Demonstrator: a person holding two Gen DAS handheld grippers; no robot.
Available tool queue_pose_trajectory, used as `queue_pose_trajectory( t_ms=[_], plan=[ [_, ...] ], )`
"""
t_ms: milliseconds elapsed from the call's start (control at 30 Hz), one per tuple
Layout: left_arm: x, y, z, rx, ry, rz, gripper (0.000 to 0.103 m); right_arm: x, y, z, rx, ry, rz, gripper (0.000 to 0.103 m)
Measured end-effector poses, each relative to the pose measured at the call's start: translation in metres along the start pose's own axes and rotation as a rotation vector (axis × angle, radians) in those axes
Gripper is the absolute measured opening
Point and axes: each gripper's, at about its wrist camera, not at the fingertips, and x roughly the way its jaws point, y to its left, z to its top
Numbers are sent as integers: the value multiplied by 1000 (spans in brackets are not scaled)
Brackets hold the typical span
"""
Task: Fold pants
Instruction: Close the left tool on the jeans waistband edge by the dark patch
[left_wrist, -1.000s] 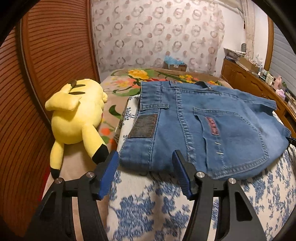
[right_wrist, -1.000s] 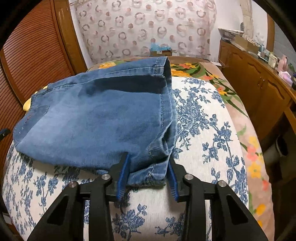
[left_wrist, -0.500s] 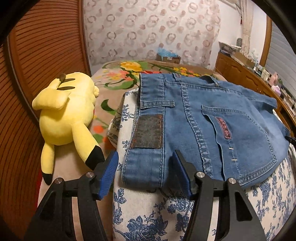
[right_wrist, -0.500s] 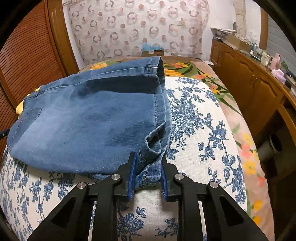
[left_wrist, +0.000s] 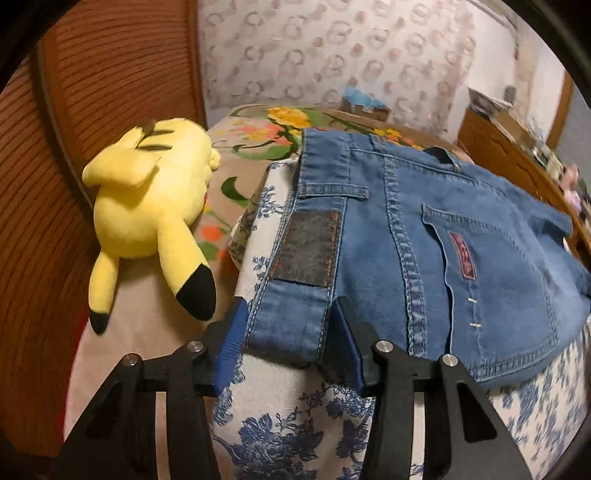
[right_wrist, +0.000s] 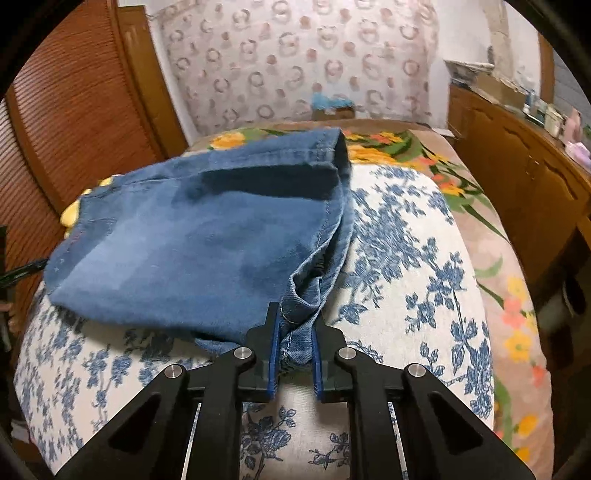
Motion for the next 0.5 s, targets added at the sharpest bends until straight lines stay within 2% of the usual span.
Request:
queue_pose_trajectory(
  t_ms=[67, 133, 267, 500],
  plan=[
    [-3, -3, -2, -5, 1, -7, 23, -4, 0, 2, -31, -7, 19, 14],
    [-8, -14, -4, 22, -3, 20, 14, -7, -2, 4, -44, -26, 43, 14],
    [-18, -33, -3, 66, -5, 83, 7, -8, -11, 0, -47, -53, 80, 14],
    [-57, -44, -9, 61, -64, 132, 4, -12, -14, -1, -77, -89, 126, 13]
  ],
)
